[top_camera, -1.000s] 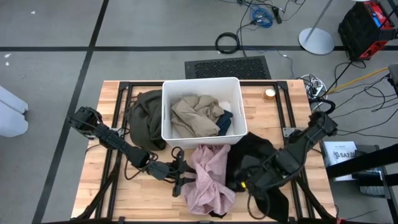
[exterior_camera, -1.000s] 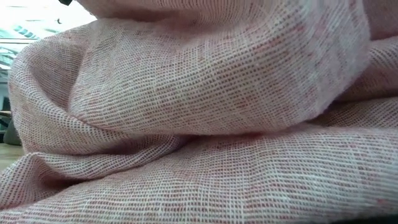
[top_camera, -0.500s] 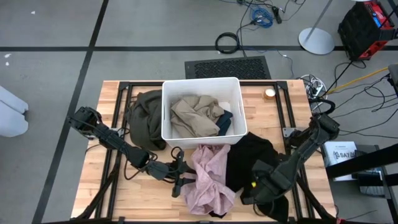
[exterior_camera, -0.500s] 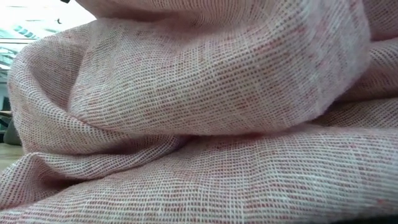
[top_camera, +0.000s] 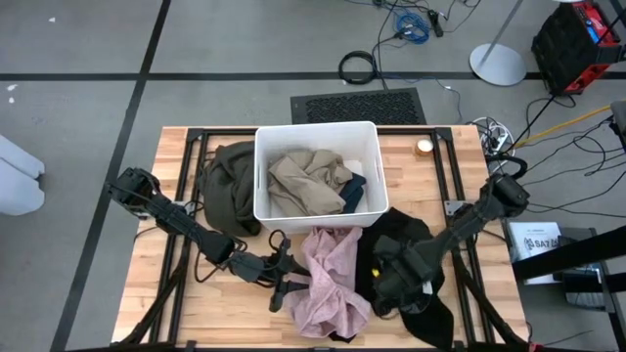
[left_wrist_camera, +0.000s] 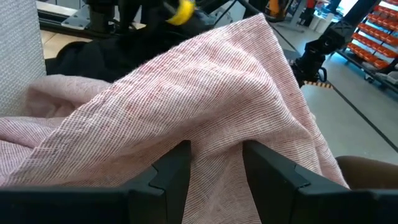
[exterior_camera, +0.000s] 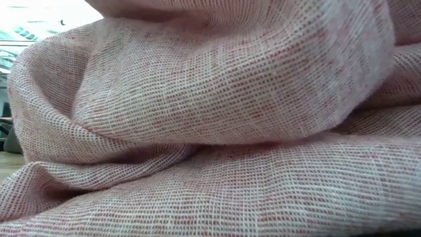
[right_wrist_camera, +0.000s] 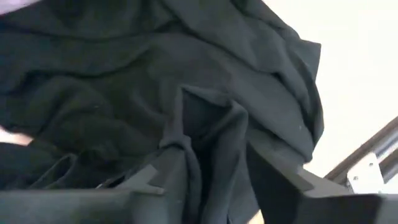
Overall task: Sort clothes
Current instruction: Move the black underwear to the right of the table, then put the pink shirt into the laundry organizer bin
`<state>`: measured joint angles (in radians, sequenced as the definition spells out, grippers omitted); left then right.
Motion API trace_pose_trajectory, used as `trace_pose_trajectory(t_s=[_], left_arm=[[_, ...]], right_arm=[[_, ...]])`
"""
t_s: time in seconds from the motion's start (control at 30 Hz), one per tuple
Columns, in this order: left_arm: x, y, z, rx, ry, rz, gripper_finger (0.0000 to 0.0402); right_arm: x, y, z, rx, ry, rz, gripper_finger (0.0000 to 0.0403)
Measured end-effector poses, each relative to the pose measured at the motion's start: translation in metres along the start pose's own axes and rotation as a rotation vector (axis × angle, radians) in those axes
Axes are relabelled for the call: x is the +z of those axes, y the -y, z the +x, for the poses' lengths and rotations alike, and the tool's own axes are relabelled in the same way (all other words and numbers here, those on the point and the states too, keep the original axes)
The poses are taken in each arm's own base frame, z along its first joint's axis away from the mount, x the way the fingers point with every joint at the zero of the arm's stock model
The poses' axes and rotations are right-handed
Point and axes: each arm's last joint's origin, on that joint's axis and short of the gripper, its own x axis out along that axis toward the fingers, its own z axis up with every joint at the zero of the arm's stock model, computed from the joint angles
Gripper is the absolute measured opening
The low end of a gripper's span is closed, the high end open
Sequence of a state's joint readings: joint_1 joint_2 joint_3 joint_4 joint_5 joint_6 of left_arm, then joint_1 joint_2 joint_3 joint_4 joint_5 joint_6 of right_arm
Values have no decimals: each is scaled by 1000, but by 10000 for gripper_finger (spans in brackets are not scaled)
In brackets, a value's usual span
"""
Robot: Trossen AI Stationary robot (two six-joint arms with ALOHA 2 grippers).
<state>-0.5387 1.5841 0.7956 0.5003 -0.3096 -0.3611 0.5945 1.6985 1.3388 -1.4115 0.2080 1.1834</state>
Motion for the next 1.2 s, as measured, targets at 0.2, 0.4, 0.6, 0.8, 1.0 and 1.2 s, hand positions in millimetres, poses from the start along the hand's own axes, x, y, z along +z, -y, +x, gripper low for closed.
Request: trace_pose_trajectory(t_s=[0.2, 0.4, 0.6, 0.8, 1.0, 1.2], left_arm=[[-1, 2, -1, -7, -2, 2, 156], [-1, 2, -1, -6, -5, 4, 156], [-1, 2, -1, -5, -6, 5, 156], [-1, 2, -1, -5, -6, 8, 156], [-1, 2, -1, -6, -5, 13, 156], [-1, 2, -1, -6, -5, 13, 156]], right_arm=[[8, 6, 0, 46, -174, 58, 207], [17, 5, -35, 84, 40, 100, 208], [26, 1, -82, 235, 267, 100, 204], [26, 3, -101, 318, 247, 118, 205], [36, -19, -111, 502, 459, 159, 205], [47, -25, -115, 576, 551, 179, 206]])
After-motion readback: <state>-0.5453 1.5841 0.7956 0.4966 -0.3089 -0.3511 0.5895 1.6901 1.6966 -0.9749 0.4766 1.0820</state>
